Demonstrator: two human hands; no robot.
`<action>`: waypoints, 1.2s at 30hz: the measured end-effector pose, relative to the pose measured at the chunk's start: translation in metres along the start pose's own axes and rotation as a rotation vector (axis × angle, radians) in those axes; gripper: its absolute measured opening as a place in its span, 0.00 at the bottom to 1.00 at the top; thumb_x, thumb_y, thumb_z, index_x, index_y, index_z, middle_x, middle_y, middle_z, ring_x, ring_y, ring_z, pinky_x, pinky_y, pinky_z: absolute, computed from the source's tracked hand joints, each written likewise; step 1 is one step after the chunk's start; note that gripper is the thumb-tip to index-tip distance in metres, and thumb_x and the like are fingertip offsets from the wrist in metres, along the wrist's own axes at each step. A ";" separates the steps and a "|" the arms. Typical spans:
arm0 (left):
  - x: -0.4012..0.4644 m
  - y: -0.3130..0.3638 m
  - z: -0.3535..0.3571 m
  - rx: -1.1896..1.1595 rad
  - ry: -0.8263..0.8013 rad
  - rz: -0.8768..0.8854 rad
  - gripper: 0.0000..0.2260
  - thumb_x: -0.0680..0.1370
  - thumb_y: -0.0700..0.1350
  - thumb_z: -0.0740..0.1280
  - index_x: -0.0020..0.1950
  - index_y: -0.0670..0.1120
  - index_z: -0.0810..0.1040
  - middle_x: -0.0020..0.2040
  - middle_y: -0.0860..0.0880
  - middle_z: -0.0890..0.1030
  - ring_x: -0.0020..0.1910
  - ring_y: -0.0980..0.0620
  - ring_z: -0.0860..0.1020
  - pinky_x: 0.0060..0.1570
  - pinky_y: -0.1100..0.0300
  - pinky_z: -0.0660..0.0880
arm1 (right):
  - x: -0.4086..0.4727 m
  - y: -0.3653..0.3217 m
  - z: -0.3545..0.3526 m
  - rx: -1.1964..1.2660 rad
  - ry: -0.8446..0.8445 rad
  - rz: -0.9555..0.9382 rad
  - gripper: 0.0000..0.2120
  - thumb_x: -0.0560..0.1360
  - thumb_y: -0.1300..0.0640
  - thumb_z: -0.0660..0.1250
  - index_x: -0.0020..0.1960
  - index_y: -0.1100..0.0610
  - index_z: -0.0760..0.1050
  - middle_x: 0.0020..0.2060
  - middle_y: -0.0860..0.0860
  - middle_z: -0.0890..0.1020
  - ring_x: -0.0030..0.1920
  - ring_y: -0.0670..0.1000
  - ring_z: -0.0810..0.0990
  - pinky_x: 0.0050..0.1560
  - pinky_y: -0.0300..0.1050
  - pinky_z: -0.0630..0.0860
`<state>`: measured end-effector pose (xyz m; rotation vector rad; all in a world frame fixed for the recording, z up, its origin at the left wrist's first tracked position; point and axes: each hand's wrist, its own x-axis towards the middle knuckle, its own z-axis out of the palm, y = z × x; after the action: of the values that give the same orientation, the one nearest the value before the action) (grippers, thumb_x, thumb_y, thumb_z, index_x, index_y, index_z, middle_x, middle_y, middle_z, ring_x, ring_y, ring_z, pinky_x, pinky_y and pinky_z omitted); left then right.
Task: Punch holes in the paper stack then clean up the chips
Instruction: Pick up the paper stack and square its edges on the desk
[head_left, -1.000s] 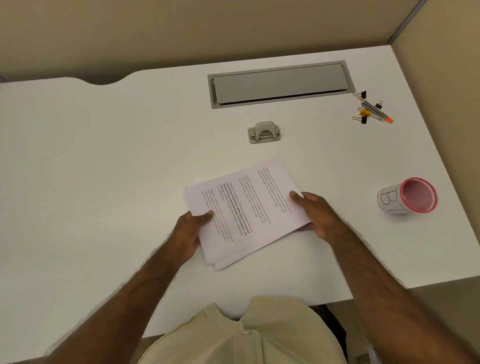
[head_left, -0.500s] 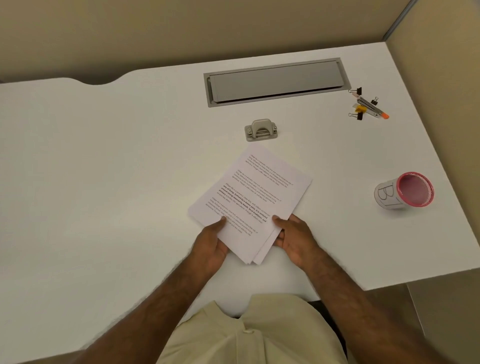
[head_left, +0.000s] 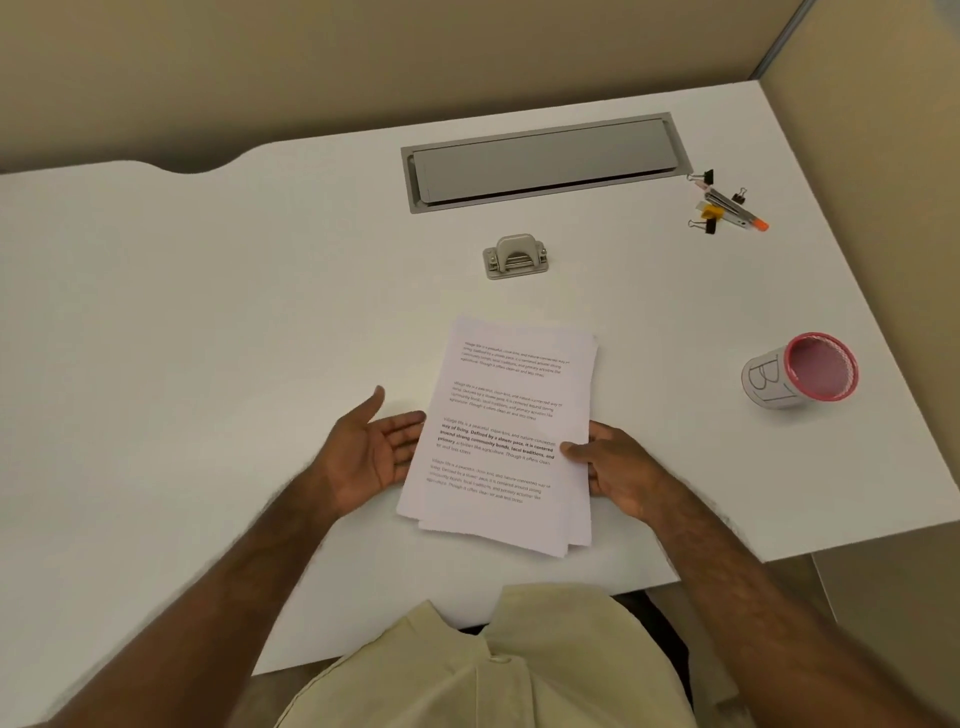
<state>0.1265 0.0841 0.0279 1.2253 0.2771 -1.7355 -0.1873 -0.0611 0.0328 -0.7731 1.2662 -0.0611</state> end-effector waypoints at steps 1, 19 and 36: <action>0.002 0.000 0.004 0.059 -0.023 -0.005 0.31 0.82 0.64 0.64 0.71 0.39 0.80 0.67 0.39 0.84 0.62 0.41 0.86 0.57 0.46 0.84 | -0.001 -0.002 -0.001 -0.013 -0.021 0.004 0.15 0.83 0.64 0.68 0.67 0.54 0.80 0.57 0.52 0.89 0.54 0.54 0.88 0.48 0.50 0.85; 0.022 -0.049 0.053 0.361 0.266 0.250 0.10 0.86 0.40 0.66 0.67 0.42 0.80 0.60 0.43 0.88 0.57 0.41 0.87 0.55 0.47 0.84 | 0.008 0.007 0.031 -0.105 0.210 -0.184 0.14 0.82 0.54 0.70 0.67 0.54 0.75 0.60 0.50 0.86 0.58 0.52 0.86 0.63 0.56 0.82; 0.014 -0.049 0.062 0.463 0.347 0.337 0.13 0.85 0.44 0.69 0.69 0.41 0.80 0.63 0.43 0.86 0.61 0.40 0.86 0.65 0.40 0.81 | 0.011 -0.004 0.017 -0.502 0.356 -0.343 0.29 0.80 0.46 0.71 0.78 0.47 0.67 0.53 0.47 0.83 0.56 0.51 0.82 0.58 0.45 0.76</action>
<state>0.0499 0.0614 0.0300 1.7980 -0.1391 -1.3256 -0.1673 -0.0611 0.0272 -1.4599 1.4927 -0.1677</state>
